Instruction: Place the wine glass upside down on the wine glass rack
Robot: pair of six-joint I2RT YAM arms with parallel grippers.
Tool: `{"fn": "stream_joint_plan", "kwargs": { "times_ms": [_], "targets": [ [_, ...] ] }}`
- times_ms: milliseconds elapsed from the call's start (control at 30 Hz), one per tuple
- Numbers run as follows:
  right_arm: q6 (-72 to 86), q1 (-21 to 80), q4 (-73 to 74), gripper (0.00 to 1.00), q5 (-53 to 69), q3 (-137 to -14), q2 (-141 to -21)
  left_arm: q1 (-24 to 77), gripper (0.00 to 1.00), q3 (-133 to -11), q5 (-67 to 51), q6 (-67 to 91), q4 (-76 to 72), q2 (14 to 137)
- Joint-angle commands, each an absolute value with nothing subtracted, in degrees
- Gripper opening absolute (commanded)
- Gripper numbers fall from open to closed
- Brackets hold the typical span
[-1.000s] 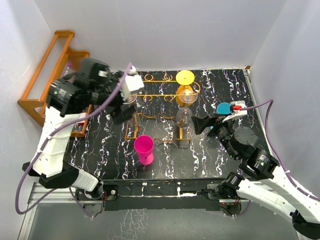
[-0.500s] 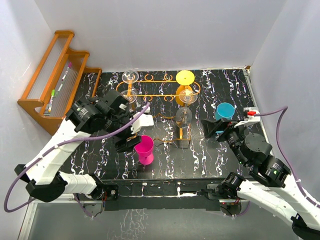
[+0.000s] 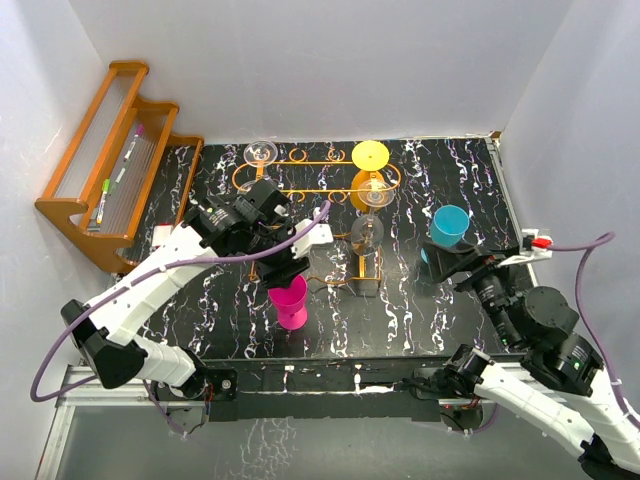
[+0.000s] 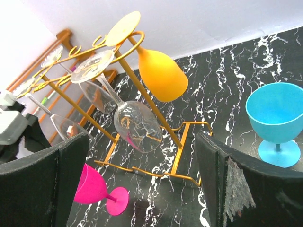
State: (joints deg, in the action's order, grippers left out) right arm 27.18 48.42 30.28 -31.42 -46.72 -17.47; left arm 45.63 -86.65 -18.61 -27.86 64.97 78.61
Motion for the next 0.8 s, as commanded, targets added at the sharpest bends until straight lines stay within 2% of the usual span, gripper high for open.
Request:
{"fn": "stream_joint_plan", "kwargs": {
  "times_ms": [0,367,767],
  "targets": [
    [25.0,48.5,29.7,0.98,-34.1,-48.9,-15.1,46.0,0.48,-83.9,-17.9,-27.8,60.8,80.1],
    [23.8,48.6,28.5,0.98,-32.7,-49.0,-16.3,46.1,0.54,-79.9,-12.0,-27.5,54.8,83.6],
    [22.5,48.5,26.8,0.99,-32.3,-49.8,-17.3,46.1,0.52,-74.7,-10.8,-28.3,52.6,83.3]
  ]
}}
